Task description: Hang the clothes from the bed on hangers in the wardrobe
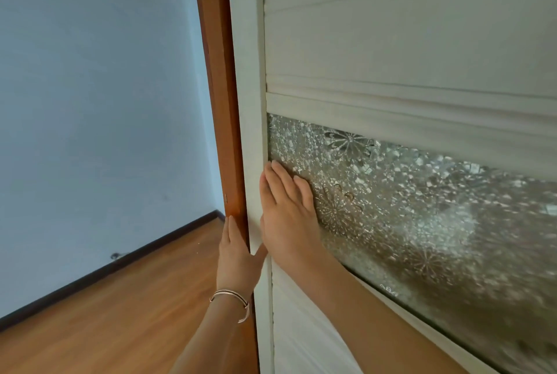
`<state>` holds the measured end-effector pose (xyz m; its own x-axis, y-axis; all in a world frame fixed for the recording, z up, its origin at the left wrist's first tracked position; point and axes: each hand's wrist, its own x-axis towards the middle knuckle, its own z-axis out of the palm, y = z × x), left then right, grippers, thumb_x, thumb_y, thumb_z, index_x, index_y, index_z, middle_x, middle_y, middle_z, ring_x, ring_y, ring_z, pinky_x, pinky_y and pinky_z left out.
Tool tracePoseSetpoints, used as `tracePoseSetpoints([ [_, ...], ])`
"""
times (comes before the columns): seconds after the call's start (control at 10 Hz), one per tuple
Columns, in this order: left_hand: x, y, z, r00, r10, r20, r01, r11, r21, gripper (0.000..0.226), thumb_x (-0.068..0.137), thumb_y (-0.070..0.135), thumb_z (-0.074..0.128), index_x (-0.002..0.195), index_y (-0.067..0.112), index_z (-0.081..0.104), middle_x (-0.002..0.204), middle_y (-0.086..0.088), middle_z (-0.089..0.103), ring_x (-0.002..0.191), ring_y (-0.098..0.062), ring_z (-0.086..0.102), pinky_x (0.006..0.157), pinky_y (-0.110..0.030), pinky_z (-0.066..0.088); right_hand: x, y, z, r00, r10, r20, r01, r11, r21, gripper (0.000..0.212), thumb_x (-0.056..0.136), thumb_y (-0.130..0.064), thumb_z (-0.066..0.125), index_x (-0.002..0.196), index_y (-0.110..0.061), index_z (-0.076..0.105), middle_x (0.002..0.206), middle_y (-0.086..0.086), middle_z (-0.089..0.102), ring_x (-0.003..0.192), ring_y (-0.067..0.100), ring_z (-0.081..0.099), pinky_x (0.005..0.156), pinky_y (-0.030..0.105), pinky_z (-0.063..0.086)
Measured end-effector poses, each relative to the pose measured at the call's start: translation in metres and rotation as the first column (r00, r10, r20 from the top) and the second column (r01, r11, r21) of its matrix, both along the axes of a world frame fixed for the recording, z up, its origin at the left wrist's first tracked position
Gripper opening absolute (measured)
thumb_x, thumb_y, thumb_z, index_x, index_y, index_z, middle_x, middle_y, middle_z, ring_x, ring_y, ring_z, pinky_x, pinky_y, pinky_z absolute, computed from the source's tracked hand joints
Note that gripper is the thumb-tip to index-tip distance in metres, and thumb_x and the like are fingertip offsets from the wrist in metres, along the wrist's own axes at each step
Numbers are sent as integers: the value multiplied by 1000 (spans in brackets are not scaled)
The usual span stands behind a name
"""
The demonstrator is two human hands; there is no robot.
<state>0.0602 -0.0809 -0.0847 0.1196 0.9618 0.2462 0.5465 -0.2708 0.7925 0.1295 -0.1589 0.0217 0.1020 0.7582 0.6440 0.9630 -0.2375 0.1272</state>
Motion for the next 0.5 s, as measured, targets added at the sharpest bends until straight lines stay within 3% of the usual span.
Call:
tracePoseSetpoints([
  [0.2, -7, 10, 1, 990, -47, -130, 36, 995, -91, 74, 85, 41, 55, 145, 22, 18, 147, -4, 39, 128, -24, 47, 102, -42, 46, -4, 3, 0, 999, 23, -23, -24, 999, -34, 52, 80, -19, 32, 123, -19, 60, 133, -6, 57, 130, 9, 45, 105, 31, 20],
  [0.3, -11, 8, 15, 935, -92, -342, 72, 995, -73, 55, 87, 42, 52, 134, 16, 39, 131, -5, 56, 113, -23, 58, 94, -38, 52, 3, -3, 6, 997, 70, -14, -71, 991, -116, 48, 85, -18, 44, 132, -15, 51, 145, -3, 44, 139, 12, 32, 113, 33, 13],
  [0.4, -27, -11, 49, 922, -134, -363, 146, 989, 7, 35, 90, 40, 48, 119, 24, 56, 121, 0, 63, 108, -16, 61, 96, -29, 49, 12, -14, 20, 929, 317, -190, -343, 931, -125, 35, 93, -17, 40, 124, -16, 57, 136, -3, 52, 129, 16, 42, 110, 30, 26],
  [0.5, -49, -47, 106, 983, -183, -26, 183, 946, 268, 35, 82, 48, 53, 113, 33, 63, 116, 15, 65, 105, 1, 58, 85, -9, 44, 19, -46, 57, 713, 457, -531, -397, 888, 231, 26, 93, -22, 48, 111, -21, 66, 110, -9, 66, 100, 3, 59, 86, 13, 45],
])
